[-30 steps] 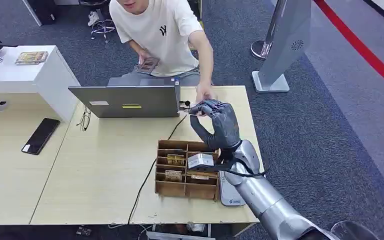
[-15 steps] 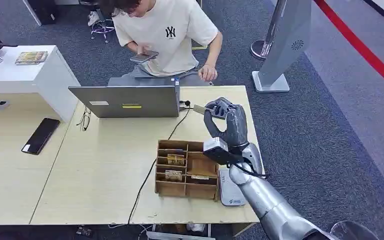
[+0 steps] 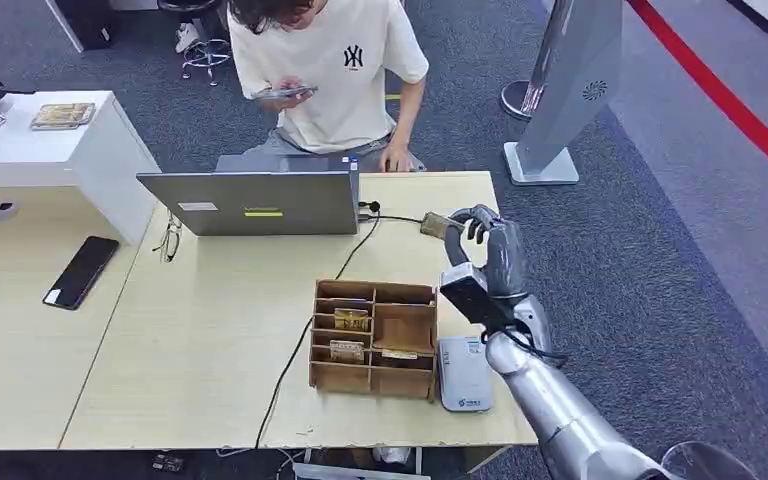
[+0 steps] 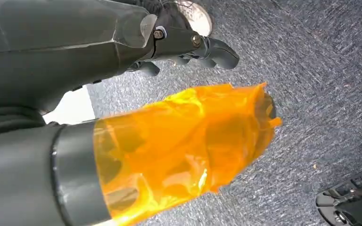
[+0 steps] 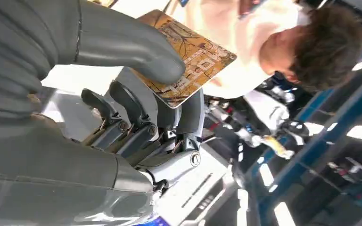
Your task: Pass the card to the sensor for recognition and then transmit it.
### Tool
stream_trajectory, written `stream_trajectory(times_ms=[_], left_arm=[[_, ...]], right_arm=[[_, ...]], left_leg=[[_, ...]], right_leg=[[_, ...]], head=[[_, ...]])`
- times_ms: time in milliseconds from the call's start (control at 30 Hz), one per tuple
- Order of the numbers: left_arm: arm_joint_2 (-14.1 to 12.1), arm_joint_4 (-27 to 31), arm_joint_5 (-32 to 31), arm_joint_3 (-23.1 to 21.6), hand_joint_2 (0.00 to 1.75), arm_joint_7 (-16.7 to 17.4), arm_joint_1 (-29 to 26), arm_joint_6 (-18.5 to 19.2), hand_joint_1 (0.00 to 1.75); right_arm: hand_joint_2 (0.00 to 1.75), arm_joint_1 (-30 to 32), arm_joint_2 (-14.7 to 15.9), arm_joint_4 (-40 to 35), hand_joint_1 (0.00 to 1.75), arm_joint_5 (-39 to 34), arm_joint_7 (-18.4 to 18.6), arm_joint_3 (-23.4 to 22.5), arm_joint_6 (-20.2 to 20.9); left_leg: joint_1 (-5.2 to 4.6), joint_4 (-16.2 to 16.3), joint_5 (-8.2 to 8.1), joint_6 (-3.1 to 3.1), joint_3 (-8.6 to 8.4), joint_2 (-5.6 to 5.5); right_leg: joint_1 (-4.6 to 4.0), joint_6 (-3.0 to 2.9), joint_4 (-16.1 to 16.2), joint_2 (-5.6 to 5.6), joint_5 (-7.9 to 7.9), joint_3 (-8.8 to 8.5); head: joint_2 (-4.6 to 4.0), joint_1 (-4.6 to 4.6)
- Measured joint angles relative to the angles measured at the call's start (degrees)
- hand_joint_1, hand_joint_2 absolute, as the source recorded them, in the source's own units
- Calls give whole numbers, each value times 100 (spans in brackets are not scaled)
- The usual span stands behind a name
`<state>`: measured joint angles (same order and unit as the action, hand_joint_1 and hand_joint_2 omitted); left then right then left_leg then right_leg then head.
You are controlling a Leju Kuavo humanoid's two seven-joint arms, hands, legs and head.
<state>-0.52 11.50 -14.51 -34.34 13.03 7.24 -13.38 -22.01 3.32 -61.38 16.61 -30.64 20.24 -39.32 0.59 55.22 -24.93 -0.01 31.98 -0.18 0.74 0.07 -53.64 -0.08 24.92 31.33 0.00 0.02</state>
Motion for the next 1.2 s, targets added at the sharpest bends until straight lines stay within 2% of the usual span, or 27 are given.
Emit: stream_trajectory(times_ms=[233,500,633,733,867,1067,1133,1200], left_arm=[[-2,0,11,31,0,-24,-11,-9,0],[-2,0,11,63,0,-29,-13,-9,0],[-2,0,13,66,0,-29,-13,-9,0],[-2,0,24,74,0,-29,-13,-33,0],[-2,0,68,112,0,-29,-22,-79,0],[-2,0,70,114,0,-29,-23,-79,0],[-4,0,85,118,0,-29,-29,-94,0],[-4,0,129,184,0,-29,-79,-116,0]], right_arm=[[175,18,173,9,155,-101,123,-68,136],[175,30,223,9,155,-101,125,-116,153],[175,39,230,9,164,-105,131,-127,193],[175,41,238,13,175,-276,228,-131,442],[175,58,315,64,173,-573,376,-142,971],[175,60,319,66,175,-579,381,-142,993],[175,86,360,87,175,-625,441,-142,1151],[175,198,562,166,175,-649,715,-142,1541]], left_leg=[[0,0,0,0,0,0],[0,0,0,0,0,0],[0,0,0,0,0,0],[0,0,0,0,0,0],[0,0,0,0,1,-1],[0,0,0,0,0,-1],[0,0,0,0,1,0],[-1,0,-2,2,1,-1]], right_leg=[[0,0,0,0,0,0],[0,0,0,0,0,0],[0,0,0,0,0,0],[0,0,0,0,0,0],[0,0,0,-1,0,0],[0,0,0,-1,0,0],[0,0,0,-1,0,-1],[1,0,1,-1,0,0]], head=[[0,0],[0,0],[0,0],[0,0],[0,0],[0,0],[0,0],[0,0]])
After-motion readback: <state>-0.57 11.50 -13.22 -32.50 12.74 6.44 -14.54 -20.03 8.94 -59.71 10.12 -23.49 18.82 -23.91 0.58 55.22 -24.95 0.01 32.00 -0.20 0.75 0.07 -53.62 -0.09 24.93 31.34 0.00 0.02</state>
